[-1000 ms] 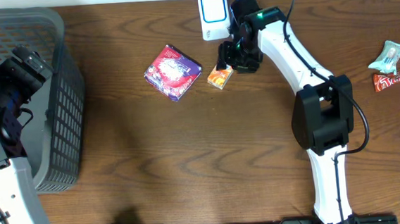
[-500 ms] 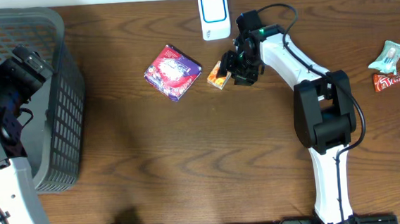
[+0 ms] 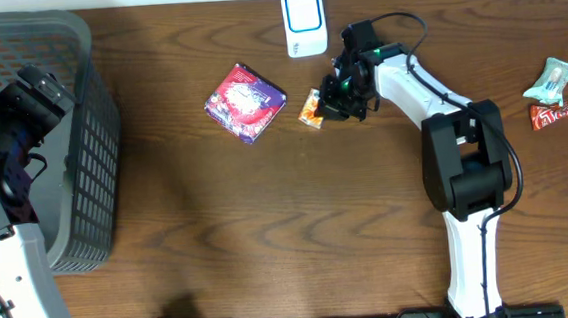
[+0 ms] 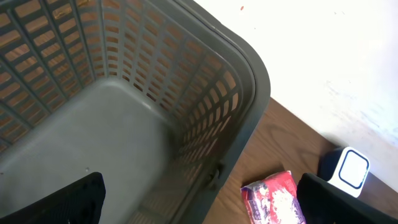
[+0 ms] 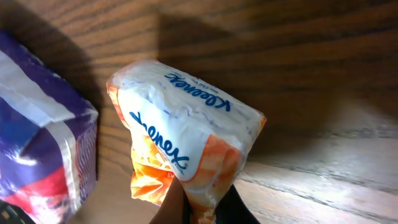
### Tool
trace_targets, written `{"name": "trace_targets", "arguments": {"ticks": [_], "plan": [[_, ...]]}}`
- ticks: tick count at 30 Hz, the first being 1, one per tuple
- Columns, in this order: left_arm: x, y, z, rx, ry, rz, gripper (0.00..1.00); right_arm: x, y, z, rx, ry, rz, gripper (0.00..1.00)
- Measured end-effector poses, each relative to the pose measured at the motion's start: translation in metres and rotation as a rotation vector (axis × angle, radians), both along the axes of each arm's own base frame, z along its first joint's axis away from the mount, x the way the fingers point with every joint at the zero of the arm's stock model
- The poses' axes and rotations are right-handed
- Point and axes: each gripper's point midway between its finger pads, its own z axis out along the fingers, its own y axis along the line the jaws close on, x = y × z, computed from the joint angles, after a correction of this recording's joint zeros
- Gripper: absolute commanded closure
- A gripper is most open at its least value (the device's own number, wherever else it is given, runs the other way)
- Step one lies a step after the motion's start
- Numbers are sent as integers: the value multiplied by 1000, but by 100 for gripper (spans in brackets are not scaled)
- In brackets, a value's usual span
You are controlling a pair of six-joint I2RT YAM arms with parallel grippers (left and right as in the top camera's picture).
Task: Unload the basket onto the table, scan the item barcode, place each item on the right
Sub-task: 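Reach the right gripper to the Kleenex pack and grasp it, then lift the Kleenex pack and hold it under the scanner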
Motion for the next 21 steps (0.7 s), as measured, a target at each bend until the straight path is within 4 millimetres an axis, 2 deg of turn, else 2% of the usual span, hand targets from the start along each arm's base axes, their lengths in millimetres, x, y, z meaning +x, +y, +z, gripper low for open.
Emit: {"name": "trace_targets", "arguments": {"ticks": [7,13,17,21], "plan": [[0,0,0,0,0,0,2,-12,-3,7,149,-55,197,99],[0,0,0,0,0,0,2,-25,4,47,478,-185,389,99],[0,0,0,0,0,0,2,-28,-2,68,620,-255,425,99],[0,0,0,0,0,0,2,-47,-11,78,683,-250,459,99]]}}
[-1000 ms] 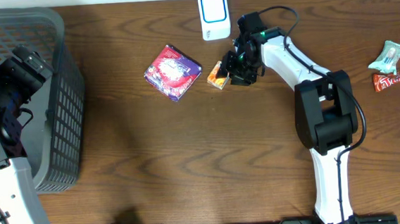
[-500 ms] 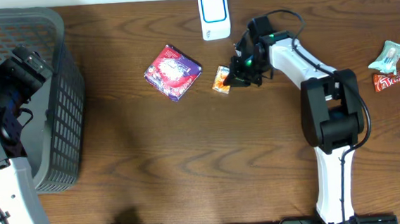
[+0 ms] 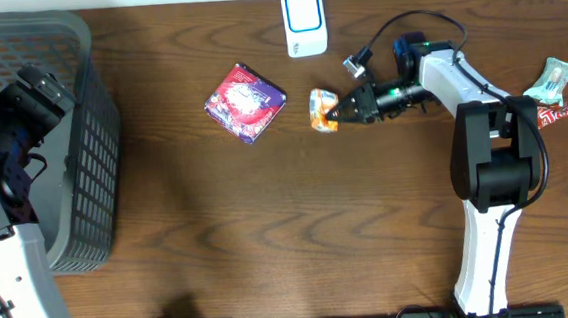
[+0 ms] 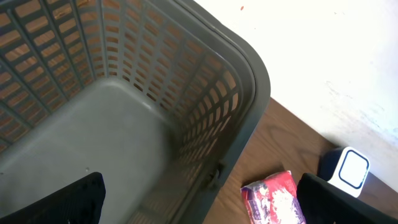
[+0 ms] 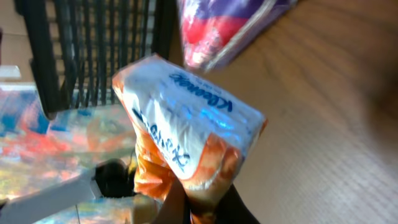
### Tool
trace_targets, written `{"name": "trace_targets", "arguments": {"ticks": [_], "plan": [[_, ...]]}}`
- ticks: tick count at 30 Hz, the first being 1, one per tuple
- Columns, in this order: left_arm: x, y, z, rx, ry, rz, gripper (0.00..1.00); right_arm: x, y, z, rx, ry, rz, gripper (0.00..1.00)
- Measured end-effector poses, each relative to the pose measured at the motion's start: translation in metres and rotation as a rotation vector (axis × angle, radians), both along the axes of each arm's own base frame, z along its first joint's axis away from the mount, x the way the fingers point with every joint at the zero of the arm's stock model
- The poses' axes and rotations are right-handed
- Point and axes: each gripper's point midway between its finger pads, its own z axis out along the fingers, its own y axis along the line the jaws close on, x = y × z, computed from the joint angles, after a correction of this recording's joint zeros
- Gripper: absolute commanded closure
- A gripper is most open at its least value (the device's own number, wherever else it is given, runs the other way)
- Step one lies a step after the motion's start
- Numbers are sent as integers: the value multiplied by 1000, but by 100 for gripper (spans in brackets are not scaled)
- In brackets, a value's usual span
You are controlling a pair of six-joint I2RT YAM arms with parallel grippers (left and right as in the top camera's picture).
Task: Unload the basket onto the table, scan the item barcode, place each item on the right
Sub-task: 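Lift the Kleenex pack and hold it under the scanner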
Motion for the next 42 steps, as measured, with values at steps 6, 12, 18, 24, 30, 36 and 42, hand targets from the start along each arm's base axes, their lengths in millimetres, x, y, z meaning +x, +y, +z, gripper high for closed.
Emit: {"name": "trace_targets", "arguments": {"ticks": [6,12,18,24,30,36,42], "plan": [[0,0,0,0,0,0,2,-36,-4,5,14,-53,125,99],[0,0,0,0,0,0,2,-49,-9,0,-18,-134,219,99],[0,0,0,0,0,0,2,-45,-11,-7,-41,-189,237,99],[0,0,0,0,0,0,2,-25,-12,-20,-122,-108,144,99],[0,0,0,0,0,0,2,-4,-33,-40,-448,69,19,99],[0,0,0,0,0,0,2,57,-64,-19,-952,-75,-190,99],[0,0,0,0,0,0,2,146,-46,41,-1135,-504,-484,99]]}}
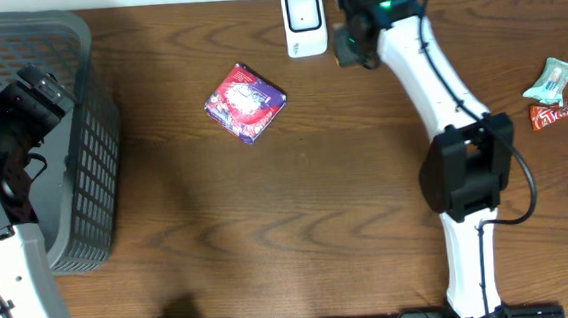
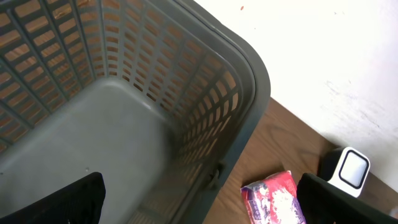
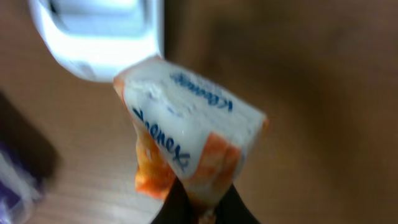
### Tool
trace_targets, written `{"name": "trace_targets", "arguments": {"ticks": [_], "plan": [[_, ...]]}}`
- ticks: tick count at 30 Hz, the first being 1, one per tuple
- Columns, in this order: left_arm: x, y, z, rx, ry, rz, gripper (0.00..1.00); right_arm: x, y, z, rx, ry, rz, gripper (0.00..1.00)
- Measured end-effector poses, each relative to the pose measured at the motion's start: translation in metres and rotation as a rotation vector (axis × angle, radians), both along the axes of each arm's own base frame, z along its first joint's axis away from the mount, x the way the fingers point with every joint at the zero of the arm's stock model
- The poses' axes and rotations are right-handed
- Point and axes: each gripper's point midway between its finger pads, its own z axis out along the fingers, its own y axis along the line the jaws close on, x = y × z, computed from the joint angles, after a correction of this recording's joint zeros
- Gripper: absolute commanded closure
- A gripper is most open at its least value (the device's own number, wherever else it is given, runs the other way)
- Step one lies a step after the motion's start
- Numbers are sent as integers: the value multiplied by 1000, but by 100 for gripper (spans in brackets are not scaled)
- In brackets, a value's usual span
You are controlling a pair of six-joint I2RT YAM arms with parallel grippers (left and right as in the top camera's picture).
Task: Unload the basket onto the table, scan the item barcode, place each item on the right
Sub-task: 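Lift the Kleenex pack and hold it under the scanner, then carry the Kleenex pack right and drop it near the other items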
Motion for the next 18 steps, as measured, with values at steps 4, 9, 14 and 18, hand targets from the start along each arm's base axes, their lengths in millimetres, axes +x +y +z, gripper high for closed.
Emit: {"name": "trace_targets", "arguments": {"ticks": [4,9,14,18], "plan": [[0,0,0,0,0,0,2,33,40,35,0,-241,15,99],[0,0,0,0,0,0,2,57,68,68,26,-433,27,99],[0,0,0,0,0,0,2,71,64,60,-51,-485,25,99],[0,0,0,0,0,0,2,76,51,25,-194,-445,36,99]]}}
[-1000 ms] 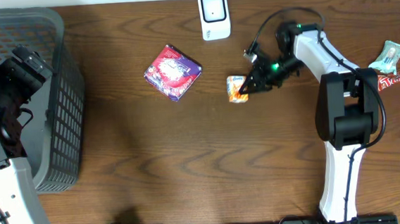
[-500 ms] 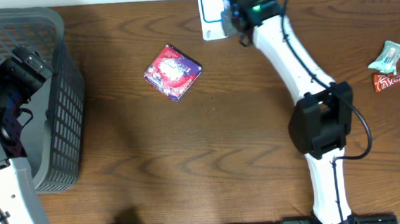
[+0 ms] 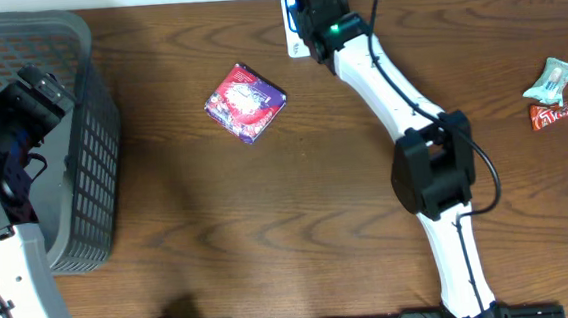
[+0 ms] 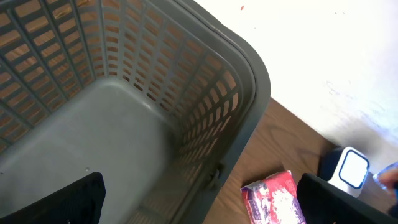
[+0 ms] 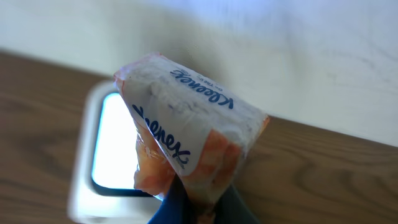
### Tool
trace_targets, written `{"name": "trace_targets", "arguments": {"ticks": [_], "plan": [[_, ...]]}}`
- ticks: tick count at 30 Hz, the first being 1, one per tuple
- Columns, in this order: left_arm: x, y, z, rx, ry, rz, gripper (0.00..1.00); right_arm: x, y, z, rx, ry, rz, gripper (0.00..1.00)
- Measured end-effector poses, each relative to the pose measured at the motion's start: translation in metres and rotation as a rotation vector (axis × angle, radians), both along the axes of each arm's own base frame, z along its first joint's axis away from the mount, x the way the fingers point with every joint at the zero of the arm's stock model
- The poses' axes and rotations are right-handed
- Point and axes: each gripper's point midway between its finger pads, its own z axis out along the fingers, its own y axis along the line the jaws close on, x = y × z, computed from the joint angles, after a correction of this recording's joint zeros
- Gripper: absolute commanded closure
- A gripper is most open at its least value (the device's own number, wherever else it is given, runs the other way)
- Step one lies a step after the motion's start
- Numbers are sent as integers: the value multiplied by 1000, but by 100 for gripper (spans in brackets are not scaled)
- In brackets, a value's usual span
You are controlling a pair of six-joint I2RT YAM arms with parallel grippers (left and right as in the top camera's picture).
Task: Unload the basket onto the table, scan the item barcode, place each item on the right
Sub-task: 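Carry the Kleenex pack right and drop it near the other items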
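My right gripper (image 5: 196, 202) is shut on the lower edge of an orange and white Kleenex tissue pack (image 5: 186, 118). The pack hangs right in front of the lit window of the white scanner (image 5: 115, 146). From overhead the right gripper (image 3: 311, 5) covers most of the scanner (image 3: 294, 40) at the table's back edge, and the pack is hidden under the wrist. My left gripper (image 4: 205, 202) stands open above the basket, far to the left, with nothing between its fingers.
A grey slatted basket (image 3: 87, 143) stands at the left edge. A pink and purple packet (image 3: 246, 102) lies left of the scanner. A teal packet (image 3: 553, 80) and a red bar (image 3: 565, 109) lie at the far right.
My right gripper, still shut on the tissue pack, has moved left from just right of the scanner to over it. The pack now faces the scanner's window. The left arm has not moved.
My right gripper held the tissue pack low at the table beside the pink packet. Then it held the pack turned sideways, a little to the right. Later it was up at the scanner's right side, and now it is over the scanner.
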Motion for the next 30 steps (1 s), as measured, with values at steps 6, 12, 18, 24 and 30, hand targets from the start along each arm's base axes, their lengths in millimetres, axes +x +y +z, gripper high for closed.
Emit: {"name": "trace_targets", "arguments": {"ticks": [6,12,18,24,30], "plan": [[0,0,0,0,0,0,2,0,-18,-27,-161,23,-65,99],[0,0,0,0,0,0,2,-7,-42,-20,-198,-1,-216,99],[0,0,0,0,0,0,2,-26,-125,-45,-129,150,-434,99],[0,0,0,0,0,0,2,-62,-268,-64,33,320,-747,99],[0,0,0,0,0,0,2,-129,-393,-84,185,493,-1014,97]]}}
